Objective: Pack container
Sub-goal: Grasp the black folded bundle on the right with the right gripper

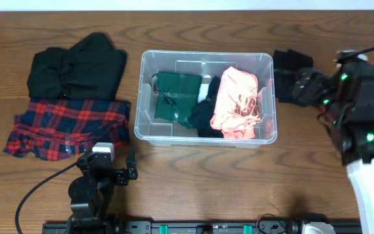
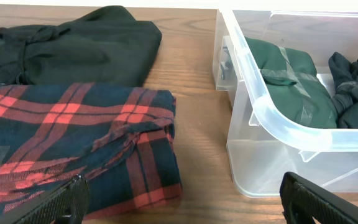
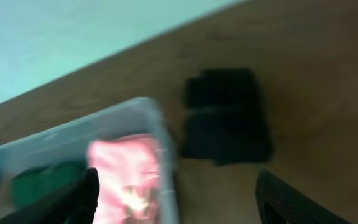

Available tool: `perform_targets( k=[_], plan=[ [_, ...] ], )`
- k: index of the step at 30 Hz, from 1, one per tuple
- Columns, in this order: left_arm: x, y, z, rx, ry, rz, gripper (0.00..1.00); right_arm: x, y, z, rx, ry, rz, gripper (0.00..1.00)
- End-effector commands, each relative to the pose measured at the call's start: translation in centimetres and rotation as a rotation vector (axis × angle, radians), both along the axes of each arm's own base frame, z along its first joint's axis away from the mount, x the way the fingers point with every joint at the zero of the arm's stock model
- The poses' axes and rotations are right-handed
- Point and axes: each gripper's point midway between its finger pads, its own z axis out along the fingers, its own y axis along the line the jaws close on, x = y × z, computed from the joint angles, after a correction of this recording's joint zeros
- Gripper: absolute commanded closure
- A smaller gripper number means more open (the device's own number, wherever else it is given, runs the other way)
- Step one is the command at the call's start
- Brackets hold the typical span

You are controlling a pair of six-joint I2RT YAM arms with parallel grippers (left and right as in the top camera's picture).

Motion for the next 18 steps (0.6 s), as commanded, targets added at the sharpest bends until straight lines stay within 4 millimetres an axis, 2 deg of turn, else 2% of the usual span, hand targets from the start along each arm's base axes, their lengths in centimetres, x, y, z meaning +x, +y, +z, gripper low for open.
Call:
perform_targets(
  k=[1,6,13,18],
  plan=[
    [0.0,-0.3,-0.8,-0.01,0.013,-0.015,0.02,1.4,-2.6,-4.9,0.079,0.133,-0.002,0.21],
    [0.0,-0.3,-0.8,-0.01,0.013,-0.015,0.02,4.6,-5.2,-11.5,0.196,0.231,-0.002,0.2],
    [0.0,-0.3,-0.8,-0.01,0.013,-0.015,0.02,7.8,-6.6,-19.6,0.296,0.293,0.01,0.21],
    [0.0,-0.3,-0.8,-0.01,0.013,-0.015,0.02,8.8,-6.8,-22.8,0.304,0.305,0.012,0.21]
  ],
)
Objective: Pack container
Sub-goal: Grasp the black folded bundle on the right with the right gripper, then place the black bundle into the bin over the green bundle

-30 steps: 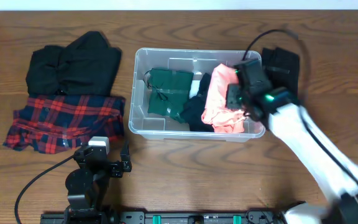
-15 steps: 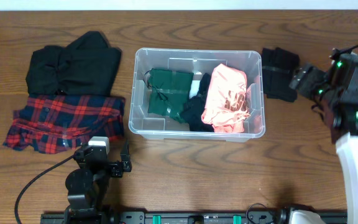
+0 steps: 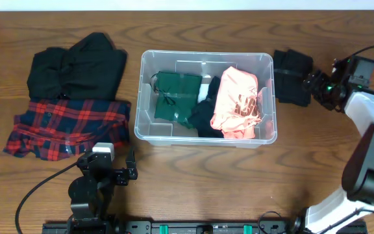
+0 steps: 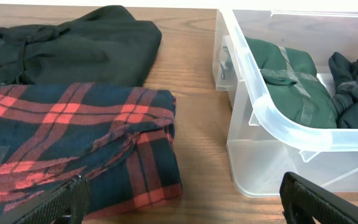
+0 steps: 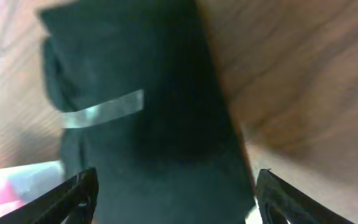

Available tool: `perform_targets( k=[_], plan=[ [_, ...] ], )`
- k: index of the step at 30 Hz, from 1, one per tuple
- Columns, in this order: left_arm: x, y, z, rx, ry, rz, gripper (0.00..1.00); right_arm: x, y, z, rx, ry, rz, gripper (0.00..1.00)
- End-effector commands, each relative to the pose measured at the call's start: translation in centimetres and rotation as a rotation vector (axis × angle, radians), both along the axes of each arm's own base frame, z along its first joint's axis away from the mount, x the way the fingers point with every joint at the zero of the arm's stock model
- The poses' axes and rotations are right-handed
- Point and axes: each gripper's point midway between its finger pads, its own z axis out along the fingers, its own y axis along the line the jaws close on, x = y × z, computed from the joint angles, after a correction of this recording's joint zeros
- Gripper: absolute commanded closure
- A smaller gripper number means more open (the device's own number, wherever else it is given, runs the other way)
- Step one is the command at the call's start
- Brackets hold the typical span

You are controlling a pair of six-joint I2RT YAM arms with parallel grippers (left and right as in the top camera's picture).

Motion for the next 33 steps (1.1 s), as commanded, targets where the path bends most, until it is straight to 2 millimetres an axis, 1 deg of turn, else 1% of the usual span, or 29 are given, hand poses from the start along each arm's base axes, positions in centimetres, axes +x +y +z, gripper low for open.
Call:
perform_targets(
  k=[1,3,6,8,9,12,15,16,17,18,20,22,25,26,30,32,33],
  plan=[
    [0.0,-0.3,-0.7,-0.01,0.013,-0.015,0.02,0.3,0.4,-1.9,0.033,0.002,0.029,0.21],
    [0.0,-0.3,-0.8,-0.01,0.013,-0.015,0.02,0.7,0.7,-2.7,0.053,-0.003,0.042,0.21],
    [0.0,-0.3,-0.8,-0.01,0.013,-0.015,0.02,0.5,1.2,-4.4,0.095,0.025,0.037,0.31],
    [0.0,-0.3,-0.8,-0.01,0.013,-0.015,0.02,0.2,1.3,-5.5,0.109,0.051,0.032,0.39],
    [0.0,-0.3,-0.8,-0.01,0.013,-0.015,0.02,0.1,1.4,-5.9,0.114,0.062,0.032,0.45],
    [0.0,-0.3,-0.8,-0.01,0.013,-0.015,0.02,-0.6,1.5,-6.6,0.123,0.097,0.03,0.74],
    [0.0,-0.3,-0.7,-0.01,0.013,-0.015,0.02,-1.1,1.5,-5.8,0.127,0.108,0.029,0.92],
    [0.0,-0.3,-0.8,-0.01,0.013,-0.015,0.02,-1.3,1.5,-5.1,0.126,0.106,0.026,0.96],
    [0.0,-0.3,-0.7,-0.01,0.013,-0.015,0.02,-1.3,1.5,-4.1,0.123,0.094,0.026,0.99],
    [0.0,-0.3,-0.8,-0.01,0.013,-0.015,0.02,-1.3,1.4,-2.8,0.116,0.078,0.026,0.99],
    [0.0,-0.3,-0.8,-0.01,0.013,-0.015,0.02,-1.3,1.5,0.3,0.101,0.031,0.03,0.99],
    [0.0,-0.3,-0.8,-0.01,0.013,-0.015,0.02,-1.7,1.9,4.5,0.08,-0.034,0.039,0.99],
    [0.0,-0.3,-0.8,-0.01,0.013,-0.015,0.02,-2.8,3.8,10.8,0.082,-0.151,0.089,0.99],
    [0.0,-0.3,-0.8,-0.01,0.013,-0.015,0.02,-3.5,4.7,13.1,0.086,-0.192,0.112,0.99],
    [0.0,-0.3,-0.8,-0.01,0.013,-0.015,0.02,-7.1,6.7,19.7,0.047,-0.316,0.148,0.99],
    [0.0,-0.3,-0.8,-0.01,0.013,-0.015,0.02,-8.8,8.0,22.6,0.035,-0.385,0.173,0.99],
    [0.0,-0.3,-0.8,-0.01,0.013,-0.015,0.02,-9.6,8.9,23.9,0.044,-0.422,0.193,0.99]
  ],
)
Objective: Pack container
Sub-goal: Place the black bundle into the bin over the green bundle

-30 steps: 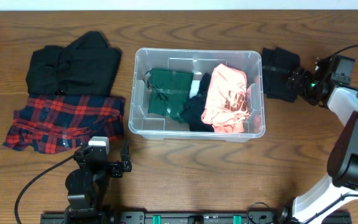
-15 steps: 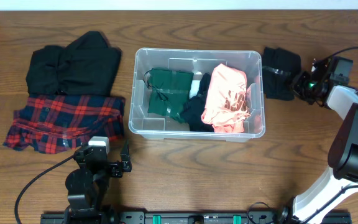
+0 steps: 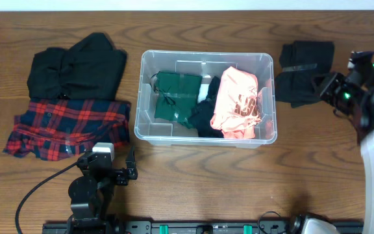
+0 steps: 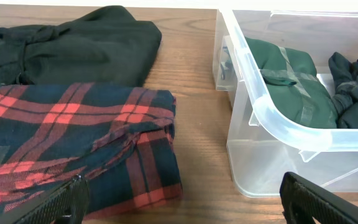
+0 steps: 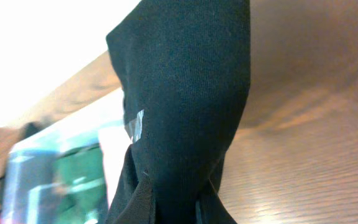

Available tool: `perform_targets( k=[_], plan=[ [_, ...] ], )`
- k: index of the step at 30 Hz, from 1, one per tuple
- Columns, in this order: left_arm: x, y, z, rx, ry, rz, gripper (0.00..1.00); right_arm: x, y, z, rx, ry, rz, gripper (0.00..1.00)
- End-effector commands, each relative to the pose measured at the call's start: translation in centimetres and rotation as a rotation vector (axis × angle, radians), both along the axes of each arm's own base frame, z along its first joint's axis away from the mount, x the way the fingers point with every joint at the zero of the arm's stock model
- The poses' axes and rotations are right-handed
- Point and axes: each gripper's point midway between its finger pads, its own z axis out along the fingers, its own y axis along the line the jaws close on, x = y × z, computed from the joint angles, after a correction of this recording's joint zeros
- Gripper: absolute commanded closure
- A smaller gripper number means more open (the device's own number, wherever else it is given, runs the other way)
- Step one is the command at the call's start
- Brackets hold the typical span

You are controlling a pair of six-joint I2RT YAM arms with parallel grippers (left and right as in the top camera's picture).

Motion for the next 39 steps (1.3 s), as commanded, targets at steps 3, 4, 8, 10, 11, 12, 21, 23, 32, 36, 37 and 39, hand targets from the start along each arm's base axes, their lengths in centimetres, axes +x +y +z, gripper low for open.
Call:
perform_targets(
  k=[3,4,8,10,11,12,21,23,32,36,37,39],
  plan=[
    [0.0,-0.3,-0.8,-0.01,0.013,-0.015,0.02,-3.8,5.7,7.0,0.07,-0.181,0.145,0.99],
    [0.0,-0.3,-0.8,-0.01,0.013,-0.015,0.02,-4.3,7.0,7.5,0.096,-0.186,0.17,0.99],
    [0.0,-0.3,-0.8,-0.01,0.013,-0.015,0.02,-4.9,12.2,7.8,0.169,-0.165,0.278,0.99],
    [0.0,-0.3,-0.8,-0.01,0.013,-0.015,0.02,-4.2,15.0,6.9,0.176,-0.134,0.305,0.99],
    [0.0,-0.3,-0.8,-0.01,0.013,-0.015,0.02,-3.7,16.4,6.3,0.177,-0.117,0.31,0.99],
    [0.0,-0.3,-0.8,-0.01,0.013,-0.015,0.02,-3.3,17.8,5.6,0.177,-0.098,0.314,0.99],
    [0.0,-0.3,-0.8,-0.01,0.013,-0.015,0.02,0.9,30.5,-2.6,0.31,0.054,0.319,0.99],
    [0.0,-0.3,-0.8,-0.01,0.013,-0.015,0.02,1.5,32.0,-5.1,0.347,0.116,0.295,0.99],
    [0.0,-0.3,-0.7,-0.01,0.013,-0.015,0.02,-1.6,35.7,-15.1,0.306,0.391,0.312,0.99],
    [0.0,-0.3,-0.8,-0.01,0.013,-0.015,0.02,-2.4,35.2,-16.5,0.203,0.389,0.316,0.98],
    [0.0,-0.3,-0.8,-0.01,0.013,-0.015,0.02,-2.4,35.1,-16.6,0.18,0.377,0.327,0.93],
    [0.0,-0.3,-0.7,-0.01,0.013,-0.015,0.02,-2.4,34.7,-16.8,0.146,0.366,0.342,0.74]
  ],
)
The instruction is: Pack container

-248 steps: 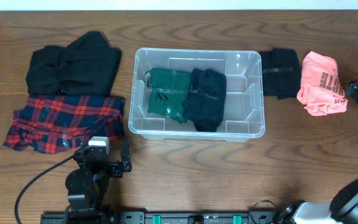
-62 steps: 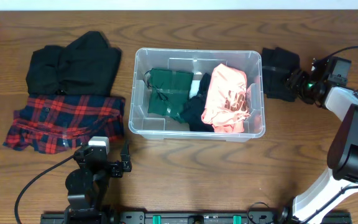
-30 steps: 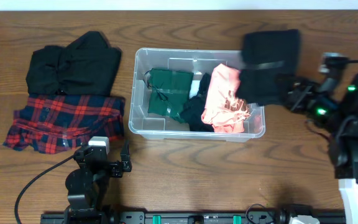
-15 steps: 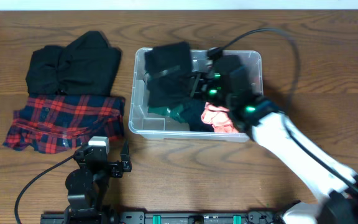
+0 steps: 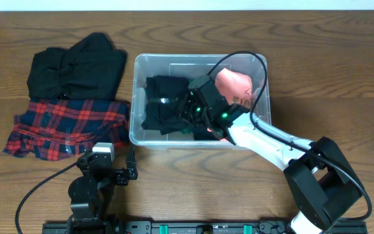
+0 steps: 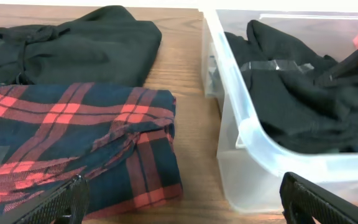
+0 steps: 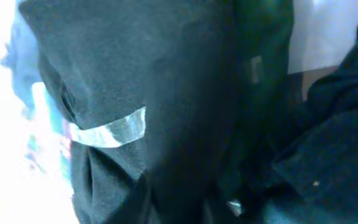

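The clear plastic container (image 5: 135, 97) stands mid-table, its near rim (image 6: 247, 134) at the right of the left wrist view. My right gripper (image 5: 188, 107) reaches into it from the right, shut on a folded black garment with a strip of tape (image 5: 161, 107) (image 7: 135, 81) that lies over the left half of the bin (image 6: 291, 93). A pink garment (image 5: 236, 84) fills the right end. In the right wrist view the cloth hides most of the right gripper (image 7: 173, 208). My left gripper (image 5: 107, 164) (image 6: 182, 205) rests open near the front edge.
A red-and-navy plaid shirt (image 5: 63, 127) (image 6: 67, 137) and a black garment (image 5: 80, 65) (image 6: 73, 46) lie on the table left of the container. A dark green item (image 7: 260, 74) shows under the black cloth. Bare wood lies right of the container.
My right gripper has gone from right of the container, holding the black garment in the air, to inside it with the garment over the green one. The container now stands slightly further left.
The right arm was above a folded black garment lying right of the container. Then its open gripper was low over that garment. Then it held the garment lifted beside the bin, and now holds it inside the bin's left half. The left arm stayed still.
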Available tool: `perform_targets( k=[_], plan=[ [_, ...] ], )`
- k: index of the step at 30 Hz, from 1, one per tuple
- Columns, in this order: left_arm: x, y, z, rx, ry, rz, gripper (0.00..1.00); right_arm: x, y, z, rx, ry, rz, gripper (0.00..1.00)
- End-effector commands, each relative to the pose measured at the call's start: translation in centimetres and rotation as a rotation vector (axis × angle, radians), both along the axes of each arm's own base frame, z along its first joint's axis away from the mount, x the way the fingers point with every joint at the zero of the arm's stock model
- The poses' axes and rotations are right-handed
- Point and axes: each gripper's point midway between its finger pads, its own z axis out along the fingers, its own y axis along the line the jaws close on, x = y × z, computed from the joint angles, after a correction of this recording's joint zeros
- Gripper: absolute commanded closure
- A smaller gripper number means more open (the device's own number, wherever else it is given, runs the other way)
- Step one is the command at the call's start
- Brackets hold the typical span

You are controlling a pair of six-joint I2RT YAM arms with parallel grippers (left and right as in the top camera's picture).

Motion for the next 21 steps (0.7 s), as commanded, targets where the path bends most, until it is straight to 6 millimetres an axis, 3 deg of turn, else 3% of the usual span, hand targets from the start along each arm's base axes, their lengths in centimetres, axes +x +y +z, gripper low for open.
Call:
perform_targets(
  k=[1,6,9,12,15,18,21],
  plan=[
    [0.0,-0.3,-0.8,-0.01,0.013,-0.015,0.02,-0.2,0.0,0.1,-0.057,-0.054,0.068,0.71],
    [0.0,-0.3,-0.8,-0.01,0.013,-0.015,0.02,0.6,-3.6,2.9,-0.231,-0.204,0.065,0.66],
    [0.0,-0.3,-0.8,-0.01,0.013,-0.015,0.02,1.1,-5.7,7.1,-0.317,-0.354,0.061,0.63],
    [0.0,-0.3,-0.8,-0.01,0.013,-0.015,0.02,1.0,-5.5,11.8,-0.295,-0.513,0.123,0.55],
    [0.0,-0.3,-0.8,-0.01,0.013,-0.015,0.02,1.0,-4.1,14.5,-0.236,-0.622,0.186,0.56],
    [0.0,-0.3,-0.8,-0.01,0.013,-0.015,0.02,1.1,-2.6,14.5,-0.182,-0.637,0.223,0.6],
    [0.0,-0.3,-0.8,-0.01,0.013,-0.015,0.02,1.5,-0.8,12.1,-0.159,-0.612,0.268,0.66]
  ],
)
